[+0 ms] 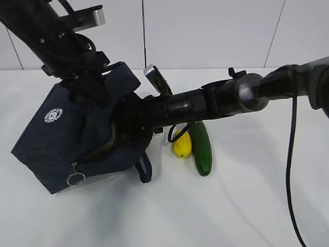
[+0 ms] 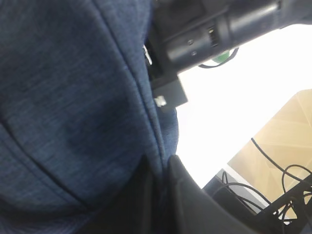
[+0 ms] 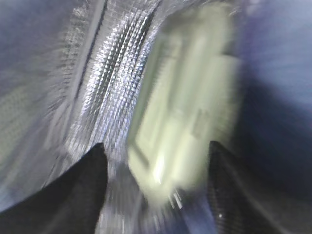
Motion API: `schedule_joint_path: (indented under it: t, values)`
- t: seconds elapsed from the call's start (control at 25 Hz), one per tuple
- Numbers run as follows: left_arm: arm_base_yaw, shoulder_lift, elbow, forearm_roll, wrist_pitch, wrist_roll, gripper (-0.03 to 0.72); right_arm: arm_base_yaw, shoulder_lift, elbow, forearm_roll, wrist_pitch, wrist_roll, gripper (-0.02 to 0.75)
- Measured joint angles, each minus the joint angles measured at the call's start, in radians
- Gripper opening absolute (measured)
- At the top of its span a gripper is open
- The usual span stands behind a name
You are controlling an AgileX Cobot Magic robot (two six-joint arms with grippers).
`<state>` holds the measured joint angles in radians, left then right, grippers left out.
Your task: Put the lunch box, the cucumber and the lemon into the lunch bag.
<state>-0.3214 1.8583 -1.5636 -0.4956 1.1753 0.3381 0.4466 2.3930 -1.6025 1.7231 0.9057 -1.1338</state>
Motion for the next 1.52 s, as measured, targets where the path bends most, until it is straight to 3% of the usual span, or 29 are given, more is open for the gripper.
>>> schedule_joint_path:
  t: [0.24,0.48,0.64,0.72,0.88,1.16,1.28,1.52]
  values:
    - [-0.001,0.009,0.0,-0.002,0.0,0.0,0.015,-0.069,-0.01,-0.001,-0.095,0.114,0.033,0.486]
    - [-0.001,0.009,0.0,-0.002,0.0,0.0,0.015,-0.214,-0.101,-0.006,-0.263,0.213,0.106,0.467]
    - [-0.001,0.009,0.0,-0.002,0.0,0.0,0.015,-0.303,-0.178,-0.011,-0.41,0.233,0.188,0.465]
    - [-0.001,0.009,0.0,-0.002,0.0,0.0,0.015,-0.326,-0.219,-0.025,-0.541,0.231,0.252,0.465]
    - [-0.001,0.009,0.0,-0.002,0.0,0.0,0.015,-0.325,-0.277,-0.07,-0.845,0.231,0.426,0.463]
    - [-0.001,0.009,0.0,-0.002,0.0,0.0,0.015,-0.266,-0.292,-0.081,-1.209,0.199,0.74,0.463]
    - [-0.001,0.009,0.0,-0.002,0.0,0.0,0.015,-0.223,-0.292,-0.081,-1.301,0.151,0.816,0.462]
    - [-0.001,0.009,0.0,-0.002,0.0,0.0,0.015,-0.176,-0.24,-0.082,-1.317,0.102,0.891,0.461]
